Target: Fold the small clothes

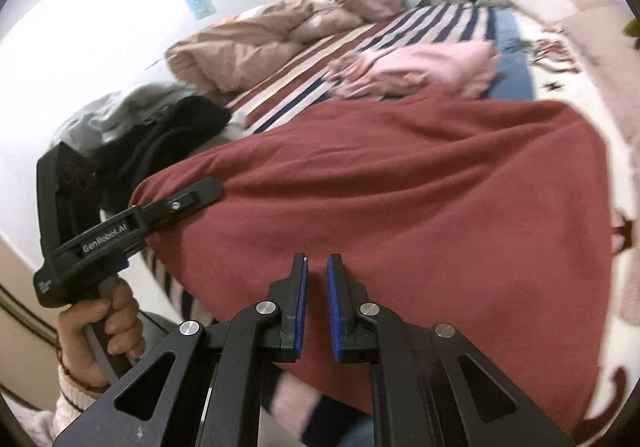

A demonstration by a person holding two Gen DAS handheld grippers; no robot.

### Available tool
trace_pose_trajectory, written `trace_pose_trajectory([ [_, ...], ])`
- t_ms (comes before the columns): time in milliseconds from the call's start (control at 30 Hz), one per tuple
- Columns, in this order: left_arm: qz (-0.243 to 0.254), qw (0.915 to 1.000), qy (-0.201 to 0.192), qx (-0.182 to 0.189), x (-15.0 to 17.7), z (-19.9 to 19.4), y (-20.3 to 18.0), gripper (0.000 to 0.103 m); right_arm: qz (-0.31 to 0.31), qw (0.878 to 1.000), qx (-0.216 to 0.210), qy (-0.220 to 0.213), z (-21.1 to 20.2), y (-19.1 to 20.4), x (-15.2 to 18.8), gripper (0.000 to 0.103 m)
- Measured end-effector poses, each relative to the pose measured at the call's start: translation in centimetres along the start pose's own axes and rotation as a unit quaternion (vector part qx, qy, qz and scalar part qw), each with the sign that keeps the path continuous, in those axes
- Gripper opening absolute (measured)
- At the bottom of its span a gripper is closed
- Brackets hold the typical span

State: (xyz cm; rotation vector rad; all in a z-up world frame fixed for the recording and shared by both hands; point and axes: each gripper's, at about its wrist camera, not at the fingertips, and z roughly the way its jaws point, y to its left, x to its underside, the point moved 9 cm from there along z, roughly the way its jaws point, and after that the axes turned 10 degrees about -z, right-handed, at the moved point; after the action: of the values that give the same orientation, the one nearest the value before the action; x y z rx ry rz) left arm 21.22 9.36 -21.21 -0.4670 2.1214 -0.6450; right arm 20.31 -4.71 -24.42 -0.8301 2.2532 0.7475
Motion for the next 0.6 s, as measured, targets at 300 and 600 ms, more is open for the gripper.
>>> trace_pose_trajectory([
  [300, 0.092, 0.9957, -0.004, 0.014, -0.4, -0.1, -5.0, 0.007, 0.021, 1.000, -0.008, 0.013, -0.4, -0.7, 1.5, 0.006],
  [600, 0.315, 0.9389, 0.116, 0.075, 7.3, 5.9, -17.5, 0.006, 0.083, 0.989, 0.078, -0.099, -13.9, -8.3, 3.0, 0.009],
])
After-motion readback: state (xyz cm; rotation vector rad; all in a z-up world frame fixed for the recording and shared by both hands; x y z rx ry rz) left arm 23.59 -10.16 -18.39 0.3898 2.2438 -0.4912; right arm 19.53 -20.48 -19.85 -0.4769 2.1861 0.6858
